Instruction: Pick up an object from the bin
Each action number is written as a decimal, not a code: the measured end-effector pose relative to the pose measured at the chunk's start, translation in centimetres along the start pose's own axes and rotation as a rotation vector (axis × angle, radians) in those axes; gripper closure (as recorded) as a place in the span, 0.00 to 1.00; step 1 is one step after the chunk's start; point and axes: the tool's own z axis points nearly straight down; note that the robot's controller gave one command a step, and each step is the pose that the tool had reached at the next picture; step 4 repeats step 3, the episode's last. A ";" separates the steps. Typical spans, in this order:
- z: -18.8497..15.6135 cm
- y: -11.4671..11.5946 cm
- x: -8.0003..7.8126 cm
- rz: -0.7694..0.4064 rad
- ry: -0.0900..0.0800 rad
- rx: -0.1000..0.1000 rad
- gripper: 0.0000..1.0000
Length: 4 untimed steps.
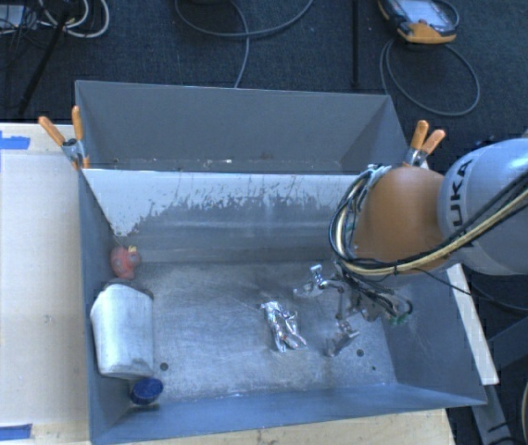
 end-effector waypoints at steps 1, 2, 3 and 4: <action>0.3 5.0 -2.9 -0.079 -0.010 0.007 0.00; 0.1 5.1 -3.1 -0.080 -0.018 0.005 1.00; -12.4 4.8 -2.2 -0.073 -0.008 0.003 1.00; -12.4 4.8 -2.2 -0.073 -0.008 0.003 1.00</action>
Offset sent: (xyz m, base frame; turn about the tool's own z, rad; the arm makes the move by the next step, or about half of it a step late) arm 0.0062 0.0573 -0.0082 -0.0774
